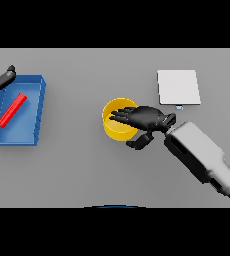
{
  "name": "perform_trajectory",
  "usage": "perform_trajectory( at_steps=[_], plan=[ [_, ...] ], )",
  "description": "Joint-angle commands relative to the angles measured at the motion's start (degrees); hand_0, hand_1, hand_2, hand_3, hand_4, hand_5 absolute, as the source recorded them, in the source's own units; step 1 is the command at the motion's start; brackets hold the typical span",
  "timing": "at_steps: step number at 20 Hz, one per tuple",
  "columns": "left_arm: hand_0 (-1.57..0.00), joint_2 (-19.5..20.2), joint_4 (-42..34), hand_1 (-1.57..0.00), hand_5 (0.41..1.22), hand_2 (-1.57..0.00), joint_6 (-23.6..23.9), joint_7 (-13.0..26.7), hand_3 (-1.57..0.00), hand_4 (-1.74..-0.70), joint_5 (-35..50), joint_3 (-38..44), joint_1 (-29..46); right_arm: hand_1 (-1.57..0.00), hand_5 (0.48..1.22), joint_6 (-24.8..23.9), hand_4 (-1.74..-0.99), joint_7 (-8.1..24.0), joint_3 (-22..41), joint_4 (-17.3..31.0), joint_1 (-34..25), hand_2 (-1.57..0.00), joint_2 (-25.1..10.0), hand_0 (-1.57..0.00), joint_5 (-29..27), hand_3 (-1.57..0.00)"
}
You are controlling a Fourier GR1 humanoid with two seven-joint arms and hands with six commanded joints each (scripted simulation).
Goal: Pick up the red beaker and tilt it to pour out 1 green nut into yellow bowl. Pick up the yellow bowl and place it on the metallic measuring scale.
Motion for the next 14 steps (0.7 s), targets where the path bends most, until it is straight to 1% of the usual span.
perform_trajectory(
  at_steps=[1,2,3,4,5,6,8,9,10,11,12,13,14],
  plan=[
    [0.00,0.12,0.16,0.00,0.727,0.00,0.00,-0.03,0.00,-0.79,-0.20,-0.07,-0.01,0.00,0.702,-0.44,-1.281,0.07,0.29,0.54,0.17,0.00,0.71,0.00,0.12,0.00],
    [0.00,-0.08,-0.48,0.00,0.728,0.00,0.49,0.31,0.00,-0.79,-0.23,-0.19,0.00,0.00,0.706,-0.36,-1.285,-0.58,0.25,0.63,-0.14,0.00,0.31,0.00,0.13,0.00],
    [0.00,0.35,-0.88,0.00,0.728,0.00,0.58,0.09,0.00,-0.79,-0.18,-0.03,0.09,0.00,0.710,-0.25,-1.286,-0.75,0.71,0.65,-0.09,0.00,1.12,0.00,0.09,-0.02],
    [0.00,0.49,-1.98,0.00,0.728,0.00,0.84,0.51,0.00,-0.79,-0.06,-0.29,0.64,0.00,0.712,-0.60,-1.286,-1.18,0.75,0.85,0.01,-0.01,1.18,0.00,0.17,-0.03],
    [0.00,0.31,-1.36,0.00,0.729,0.00,0.45,0.52,0.00,-0.79,-0.21,-0.32,0.06,0.00,0.721,-1.50,-1.289,-0.93,0.65,2.62,-0.48,-0.02,1.87,0.00,0.43,-0.04],
    [0.00,0.66,-1.96,0.00,0.730,0.00,0.92,0.82,0.00,-0.79,-0.40,-0.55,0.64,0.00,0.738,-1.49,-1.293,-0.55,0.17,3.69,-1.64,-0.03,2.28,0.00,0.20,-0.06],
    [0.00,0.38,-1.57,0.00,0.732,0.00,1.08,1.95,0.00,-0.79,-0.54,-0.64,0.07,-0.01,0.800,-1.40,-1.333,-0.65,-0.09,4.50,-1.59,-0.08,2.67,0.00,-0.25,-0.12],
    [0.00,0.18,-1.60,0.00,0.730,0.00,1.18,1.10,0.00,-0.80,-0.11,-0.28,0.35,-0.07,0.838,-0.90,-1.365,-0.78,-0.05,3.82,-1.23,-0.14,2.39,-0.07,-0.41,-0.18],
    [0.00,0.23,-1.27,0.00,0.730,0.00,1.03,1.07,0.00,-0.80,-0.16,-0.27,0.36,-0.14,0.875,-0.47,-1.396,-0.91,0.33,3.16,-0.73,-0.20,2.28,-0.17,-0.36,-0.24],
    [0.00,0.59,-1.54,0.00,0.729,0.00,1.09,0.82,0.00,-0.79,-0.44,-0.43,0.72,-0.26,0.944,0.22,-1.436,-0.88,0.54,2.12,-0.62,-0.29,1.66,-0.32,-0.20,-0.33],
    [0.00,0.45,-1.43,0.00,0.729,0.00,0.95,0.72,0.00,-0.79,-0.38,-0.34,0.42,-0.38,0.999,-0.53,-1.479,-1.08,1.09,2.35,-0.47,-0.38,1.66,-0.47,0.48,-0.42],
    [0.00,0.65,-1.30,0.00,0.731,0.00,1.01,0.60,0.00,-0.79,-0.08,-0.03,0.65,-0.51,1.044,-0.24,-1.473,-1.02,1.13,2.16,-0.63,-0.48,1.54,-0.63,0.49,-0.65],
    [0.00,0.13,-1.08,0.00,0.732,0.00,1.15,1.04,0.00,-0.79,-0.49,-0.42,0.24,-0.65,1.079,-0.23,-1.469,-1.18,0.80,2.55,-0.98,-0.59,1.39,-0.78,0.36,-0.83]
  ],
)
